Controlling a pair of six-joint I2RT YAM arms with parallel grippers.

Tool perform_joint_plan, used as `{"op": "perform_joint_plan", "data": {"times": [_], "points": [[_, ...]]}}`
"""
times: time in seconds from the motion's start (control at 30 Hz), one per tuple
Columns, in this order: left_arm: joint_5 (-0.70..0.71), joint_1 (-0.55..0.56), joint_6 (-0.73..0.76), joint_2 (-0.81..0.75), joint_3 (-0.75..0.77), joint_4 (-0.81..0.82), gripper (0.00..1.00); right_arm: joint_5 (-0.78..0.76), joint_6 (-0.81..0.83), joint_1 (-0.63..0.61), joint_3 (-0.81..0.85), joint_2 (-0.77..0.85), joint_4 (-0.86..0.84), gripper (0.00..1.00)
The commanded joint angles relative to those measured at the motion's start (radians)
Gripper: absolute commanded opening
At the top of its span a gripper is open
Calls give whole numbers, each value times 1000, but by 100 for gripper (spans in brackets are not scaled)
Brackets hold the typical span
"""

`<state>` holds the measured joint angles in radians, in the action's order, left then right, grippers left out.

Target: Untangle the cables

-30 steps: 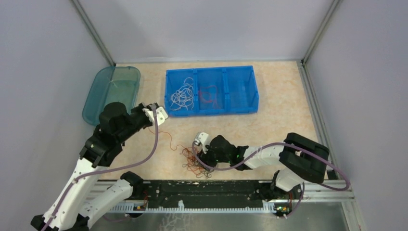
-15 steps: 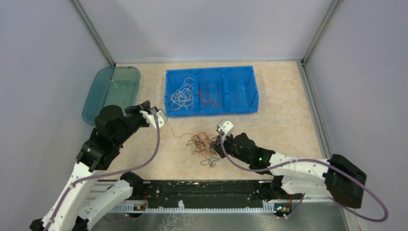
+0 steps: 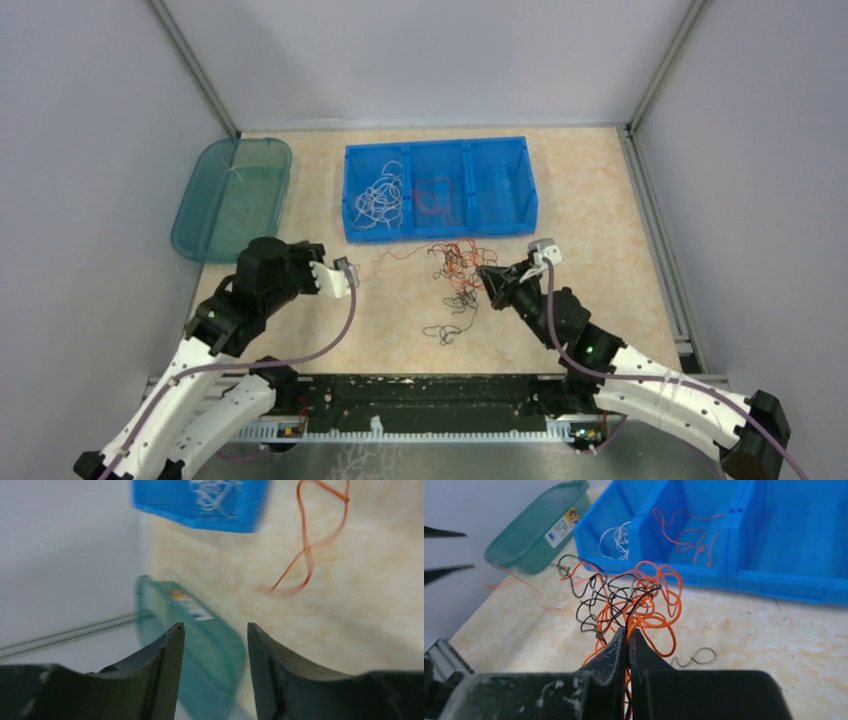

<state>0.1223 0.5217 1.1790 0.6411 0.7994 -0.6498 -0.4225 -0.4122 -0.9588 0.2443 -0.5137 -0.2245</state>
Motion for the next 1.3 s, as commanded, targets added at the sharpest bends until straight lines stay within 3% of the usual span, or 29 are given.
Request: {"op": "perform_joint_plan", "data": {"times": [0.0, 0.03, 0.1, 0.33, 0.53, 0.7, 0.73, 0.8, 0.83, 0.93, 1.03, 1.17, 1.27], "points": [[-279, -2, -203, -12, -47, -122, 76, 234, 90, 18, 92, -53, -112, 0], [-342, -2, -252, 0, -33, -122, 89, 282, 110, 19, 111, -74, -117, 0], [-463, -3, -324, 34, 22, -169, 99, 349, 146, 19, 147, -117, -120, 0], [-798, -2, -396, 101, 200, -142, 99, 570, 219, 19, 268, -315, -119, 0], [-885, -1, -445, 150, 155, 25, 87, 787, 183, 19, 367, -522, -237, 0], [-922, -1, -426, 160, 14, 106, 78, 836, 137, 18, 401, -669, -337, 4], [-916, -1, -419, 156, -21, 123, 74, 839, 126, 18, 394, -689, -358, 11], [-887, -2, -410, 141, -83, 171, 57, 834, 109, 16, 386, -716, -368, 34], [-869, -1, -403, 134, -107, 186, 47, 818, 108, 14, 380, -719, -353, 42], [-823, 0, -354, 119, -144, 189, 37, 701, 98, 17, 345, -679, -266, 54], [-803, -1, -289, 116, -161, 144, 34, 623, 76, 16, 312, -588, -166, 65], [-790, -1, -206, 93, -213, 130, 32, 490, 51, 28, 310, -510, 18, 63], [-782, -2, -171, 71, -231, 124, 31, 499, 34, 33, 297, -519, 81, 60]]}}
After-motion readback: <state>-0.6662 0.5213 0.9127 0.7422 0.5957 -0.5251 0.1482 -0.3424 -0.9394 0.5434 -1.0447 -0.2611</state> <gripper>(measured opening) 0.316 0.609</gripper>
